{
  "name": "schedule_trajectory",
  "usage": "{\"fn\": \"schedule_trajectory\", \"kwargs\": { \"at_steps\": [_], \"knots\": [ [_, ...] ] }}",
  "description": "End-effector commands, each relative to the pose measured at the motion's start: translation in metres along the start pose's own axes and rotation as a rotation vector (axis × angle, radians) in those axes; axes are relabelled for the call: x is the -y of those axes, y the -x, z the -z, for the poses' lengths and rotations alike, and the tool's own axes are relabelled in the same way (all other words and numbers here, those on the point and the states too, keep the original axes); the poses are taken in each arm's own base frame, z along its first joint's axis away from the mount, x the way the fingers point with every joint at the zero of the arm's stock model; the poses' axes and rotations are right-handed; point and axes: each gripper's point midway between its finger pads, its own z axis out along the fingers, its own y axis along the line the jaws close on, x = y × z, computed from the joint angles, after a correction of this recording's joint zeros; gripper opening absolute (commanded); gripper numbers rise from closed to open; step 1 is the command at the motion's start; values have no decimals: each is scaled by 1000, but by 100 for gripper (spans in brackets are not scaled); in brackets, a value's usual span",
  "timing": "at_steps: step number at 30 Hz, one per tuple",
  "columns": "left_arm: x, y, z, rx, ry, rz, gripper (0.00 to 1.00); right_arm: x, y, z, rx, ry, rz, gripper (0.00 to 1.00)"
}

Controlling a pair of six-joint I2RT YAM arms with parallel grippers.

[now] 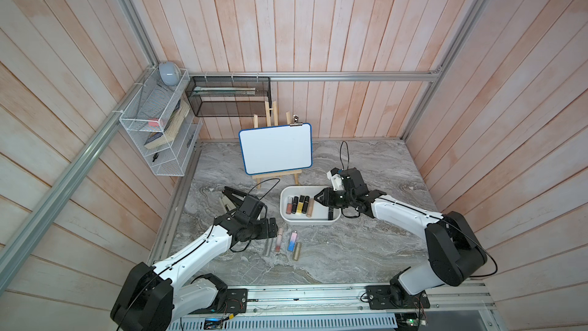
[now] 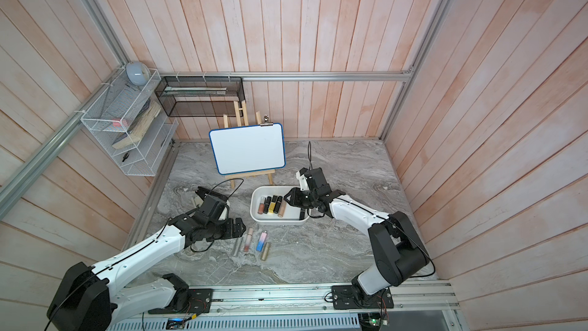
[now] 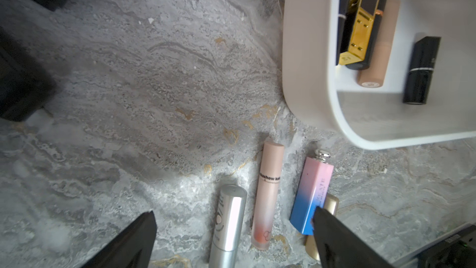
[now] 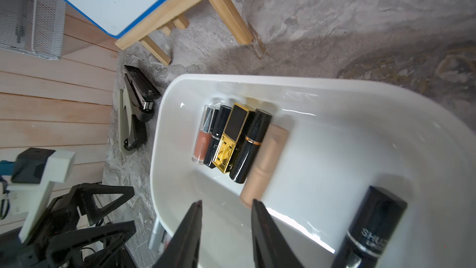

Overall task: Put the lipstick into the storage box
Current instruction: Pick up the lipstick at the center of the board.

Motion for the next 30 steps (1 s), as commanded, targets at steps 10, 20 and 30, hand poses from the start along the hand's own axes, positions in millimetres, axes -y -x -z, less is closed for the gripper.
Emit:
{"fn": "schedule_trajectory", "kwargs": {
  "at_steps": [10,20,30],
  "knots": [
    [-11,-4,8,-5,170,11,85,-34,-7,38,35,50,66,37],
    [1,-24,-3,-69,190,-30,74,-37,-12,53,55,63,71,37],
    [-2,-27,-13,-98,215,-46,64,-39,-13,60,69,70,77,37]
  ]
}}
